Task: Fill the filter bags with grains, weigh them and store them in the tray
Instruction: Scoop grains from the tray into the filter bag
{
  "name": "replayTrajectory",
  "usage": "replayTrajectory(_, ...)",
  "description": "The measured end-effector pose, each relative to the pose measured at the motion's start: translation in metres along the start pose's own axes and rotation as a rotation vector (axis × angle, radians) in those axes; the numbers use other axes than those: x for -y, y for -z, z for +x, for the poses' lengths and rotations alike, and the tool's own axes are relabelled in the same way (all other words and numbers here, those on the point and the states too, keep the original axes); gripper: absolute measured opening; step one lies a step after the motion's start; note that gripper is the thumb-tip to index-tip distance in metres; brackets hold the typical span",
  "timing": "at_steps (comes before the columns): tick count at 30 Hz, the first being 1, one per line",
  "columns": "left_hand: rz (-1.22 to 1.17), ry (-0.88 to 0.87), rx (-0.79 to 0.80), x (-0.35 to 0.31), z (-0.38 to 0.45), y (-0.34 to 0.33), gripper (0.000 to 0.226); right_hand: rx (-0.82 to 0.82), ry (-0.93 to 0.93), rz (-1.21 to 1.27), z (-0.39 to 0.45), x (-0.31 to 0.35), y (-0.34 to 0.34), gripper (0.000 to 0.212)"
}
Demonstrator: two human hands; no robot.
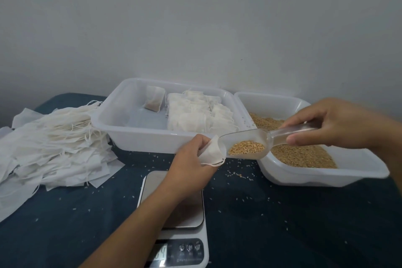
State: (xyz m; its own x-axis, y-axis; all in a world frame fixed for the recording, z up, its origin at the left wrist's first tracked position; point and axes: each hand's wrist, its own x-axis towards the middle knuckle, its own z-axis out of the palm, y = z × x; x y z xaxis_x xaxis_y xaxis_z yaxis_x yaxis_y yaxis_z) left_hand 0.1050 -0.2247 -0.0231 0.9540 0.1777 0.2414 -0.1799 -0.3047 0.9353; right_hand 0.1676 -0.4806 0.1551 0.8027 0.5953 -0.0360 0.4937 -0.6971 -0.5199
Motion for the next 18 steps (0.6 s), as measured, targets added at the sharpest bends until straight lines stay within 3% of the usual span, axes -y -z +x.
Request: replayTrajectory(18, -0.013, 0.032, 0.045, 0.0069, 0.0012, -0.0016, 0.025, 0.063, 0.021, -0.128, 0.01, 0.0107, 0.0055, 0.038)
